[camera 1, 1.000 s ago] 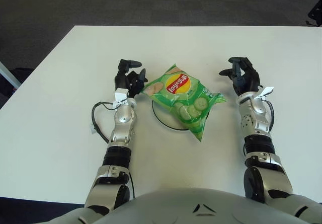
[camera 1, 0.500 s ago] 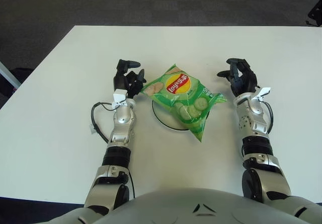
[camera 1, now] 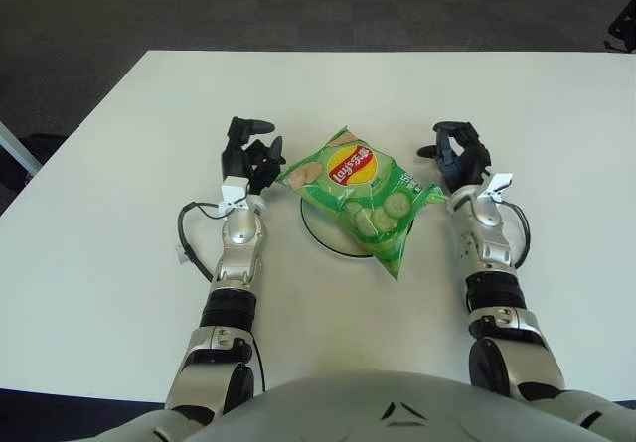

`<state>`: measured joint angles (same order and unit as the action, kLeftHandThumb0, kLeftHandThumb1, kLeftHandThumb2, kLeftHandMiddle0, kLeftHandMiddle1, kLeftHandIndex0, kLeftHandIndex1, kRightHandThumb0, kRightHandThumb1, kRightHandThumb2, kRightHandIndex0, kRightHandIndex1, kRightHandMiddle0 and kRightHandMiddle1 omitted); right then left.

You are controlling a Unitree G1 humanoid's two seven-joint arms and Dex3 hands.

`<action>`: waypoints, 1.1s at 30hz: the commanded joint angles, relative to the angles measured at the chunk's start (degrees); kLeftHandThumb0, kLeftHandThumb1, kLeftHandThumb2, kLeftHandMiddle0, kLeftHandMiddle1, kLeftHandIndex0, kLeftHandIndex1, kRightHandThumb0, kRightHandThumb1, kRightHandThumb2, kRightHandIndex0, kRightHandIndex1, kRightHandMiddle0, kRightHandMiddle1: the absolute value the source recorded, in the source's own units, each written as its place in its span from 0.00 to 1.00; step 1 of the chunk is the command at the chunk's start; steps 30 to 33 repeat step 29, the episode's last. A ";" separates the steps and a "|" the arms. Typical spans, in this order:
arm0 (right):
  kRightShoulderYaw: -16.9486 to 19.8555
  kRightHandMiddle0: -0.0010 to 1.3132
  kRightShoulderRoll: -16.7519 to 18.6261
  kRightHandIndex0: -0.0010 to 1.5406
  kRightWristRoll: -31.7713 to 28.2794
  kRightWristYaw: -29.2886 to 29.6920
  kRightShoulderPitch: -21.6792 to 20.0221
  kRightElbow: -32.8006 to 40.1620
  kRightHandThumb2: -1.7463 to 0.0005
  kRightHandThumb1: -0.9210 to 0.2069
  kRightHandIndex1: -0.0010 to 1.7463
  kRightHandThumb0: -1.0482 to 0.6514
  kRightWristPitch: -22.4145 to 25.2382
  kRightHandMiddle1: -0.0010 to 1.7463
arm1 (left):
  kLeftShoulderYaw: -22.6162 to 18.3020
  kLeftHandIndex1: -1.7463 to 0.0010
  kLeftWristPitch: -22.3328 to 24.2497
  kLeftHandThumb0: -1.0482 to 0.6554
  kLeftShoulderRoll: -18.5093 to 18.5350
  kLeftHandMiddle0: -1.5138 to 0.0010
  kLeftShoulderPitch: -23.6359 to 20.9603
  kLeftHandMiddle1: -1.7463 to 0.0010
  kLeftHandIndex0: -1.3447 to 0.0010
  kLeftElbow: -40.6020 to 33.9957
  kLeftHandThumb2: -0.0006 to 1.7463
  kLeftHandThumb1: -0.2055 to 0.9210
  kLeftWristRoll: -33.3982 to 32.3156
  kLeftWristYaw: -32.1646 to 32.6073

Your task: Put the snack into the plate.

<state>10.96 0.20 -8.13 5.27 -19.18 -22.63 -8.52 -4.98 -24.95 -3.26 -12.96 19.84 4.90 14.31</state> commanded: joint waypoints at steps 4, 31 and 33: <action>-0.66 0.24 1.49 0.35 2.44 3.26 0.16 -0.86 0.61 0.19 0.84 0.61 -1.76 0.90 | -0.21 0.13 -0.07 0.41 0.52 0.42 -0.39 0.06 0.69 -0.47 0.18 1.00 0.21 0.24; -3.38 0.29 -0.42 0.40 14.10 15.67 -2.49 -10.10 0.56 0.28 0.82 0.61 -6.00 0.87 | 0.30 0.13 3.97 0.41 0.40 0.42 0.23 0.05 0.68 -3.42 0.18 1.00 0.37 -0.11; -3.38 0.29 -0.42 0.40 14.10 15.67 -2.49 -10.10 0.56 0.28 0.82 0.61 -6.00 0.87 | 0.30 0.13 3.97 0.41 0.40 0.42 0.23 0.05 0.68 -3.42 0.18 1.00 0.37 -0.11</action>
